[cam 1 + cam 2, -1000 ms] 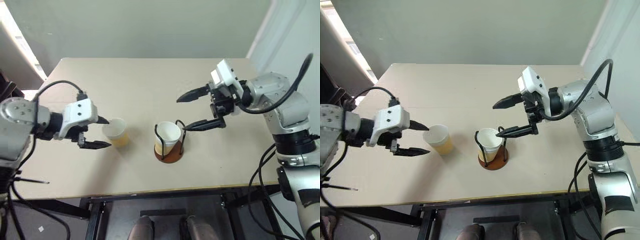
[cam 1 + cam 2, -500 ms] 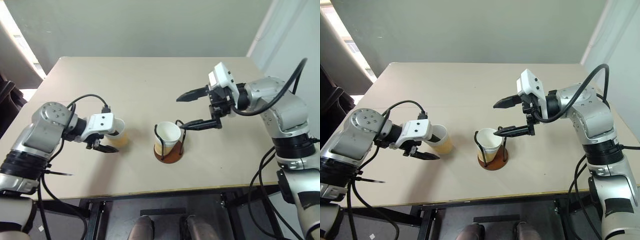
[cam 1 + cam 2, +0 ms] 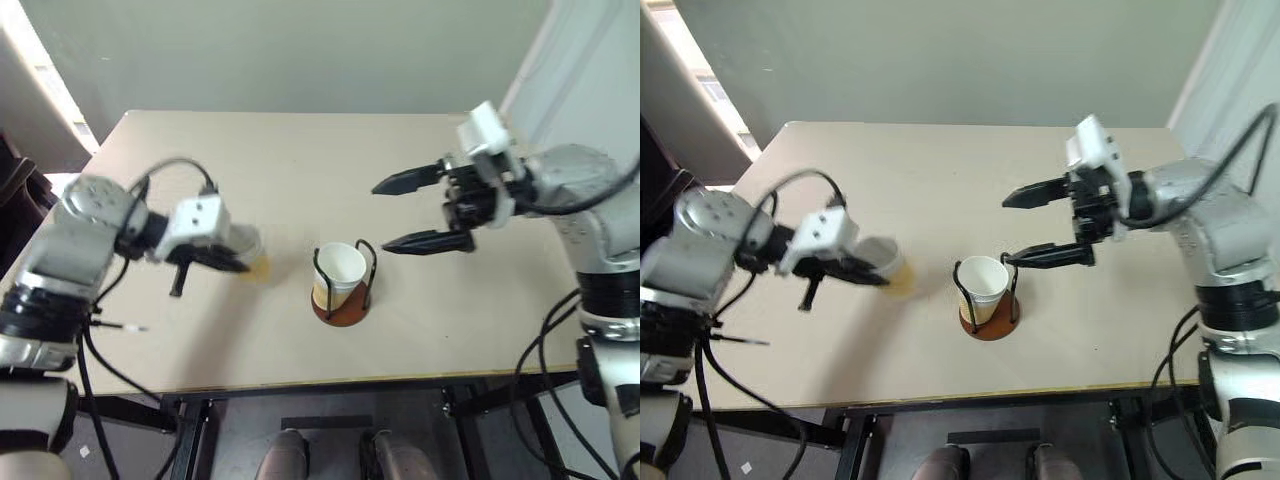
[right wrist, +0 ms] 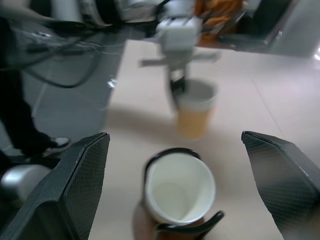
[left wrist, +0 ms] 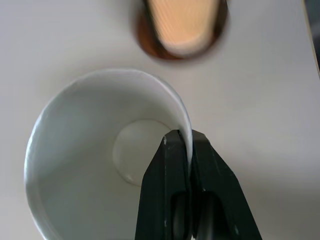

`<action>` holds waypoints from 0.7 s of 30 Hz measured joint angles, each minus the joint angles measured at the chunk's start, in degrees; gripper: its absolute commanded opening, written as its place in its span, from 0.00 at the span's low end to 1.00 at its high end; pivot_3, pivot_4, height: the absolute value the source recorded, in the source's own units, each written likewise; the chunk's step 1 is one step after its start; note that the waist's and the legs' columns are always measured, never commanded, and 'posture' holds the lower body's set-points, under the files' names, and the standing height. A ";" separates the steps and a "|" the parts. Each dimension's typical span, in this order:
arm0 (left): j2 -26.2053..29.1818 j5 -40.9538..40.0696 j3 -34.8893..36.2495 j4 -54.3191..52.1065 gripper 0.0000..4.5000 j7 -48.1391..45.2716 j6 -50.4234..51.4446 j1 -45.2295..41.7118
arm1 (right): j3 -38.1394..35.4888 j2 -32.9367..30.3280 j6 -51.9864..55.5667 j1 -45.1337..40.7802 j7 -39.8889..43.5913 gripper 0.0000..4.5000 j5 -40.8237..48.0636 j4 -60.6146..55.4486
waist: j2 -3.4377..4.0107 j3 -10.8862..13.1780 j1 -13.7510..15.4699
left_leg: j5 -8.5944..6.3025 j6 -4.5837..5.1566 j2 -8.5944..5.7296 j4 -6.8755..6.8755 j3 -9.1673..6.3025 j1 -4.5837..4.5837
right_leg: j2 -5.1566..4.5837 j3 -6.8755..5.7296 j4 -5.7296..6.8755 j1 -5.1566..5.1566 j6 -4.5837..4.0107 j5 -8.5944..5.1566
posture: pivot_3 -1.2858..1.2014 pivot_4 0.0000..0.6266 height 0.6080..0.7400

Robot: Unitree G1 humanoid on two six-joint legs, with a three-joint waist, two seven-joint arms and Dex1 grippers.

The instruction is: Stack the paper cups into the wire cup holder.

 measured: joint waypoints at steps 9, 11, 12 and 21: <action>-4.27 -16.74 -7.22 2.50 0.00 -0.27 -0.99 -19.16 | -5.33 -8.30 1.17 6.10 3.44 0.98 3.89 -1.17 | 0.03 0.00 0.01 | 0.00 0.16 -0.03 0.15 0.23 0.06 | -0.12 0.14 -0.01 0.11 0.40 0.11 | 0.52 0.24 1.00; -5.18 -19.42 -13.40 2.46 0.00 -0.29 -2.63 -20.43 | -6.57 -8.62 1.17 6.55 3.21 0.98 4.51 -1.17 | 0.03 0.00 -0.09 | 0.03 0.20 -0.02 0.19 0.26 0.08 | -0.11 0.14 0.00 0.13 0.49 0.14 | 0.52 0.24 1.00; -5.83 -20.23 -15.78 2.77 0.00 -0.31 -3.37 -21.16 | -6.91 -8.86 1.16 6.78 3.02 0.98 4.52 -1.20 | 0.03 0.00 -0.08 | 0.03 0.21 -0.02 0.21 0.26 0.06 | -0.11 0.14 0.01 0.13 0.53 0.16 | 0.52 0.24 1.00; -8.92 -23.59 -30.65 8.52 0.00 -0.34 -12.27 -27.35 | -9.49 -10.33 2.10 12.13 -1.60 0.98 5.74 -5.88 | 0.08 0.03 0.04 | -0.11 0.48 -0.05 0.86 0.30 -0.02 | -0.11 0.20 -0.04 0.38 0.96 0.09 | 0.52 0.24 1.00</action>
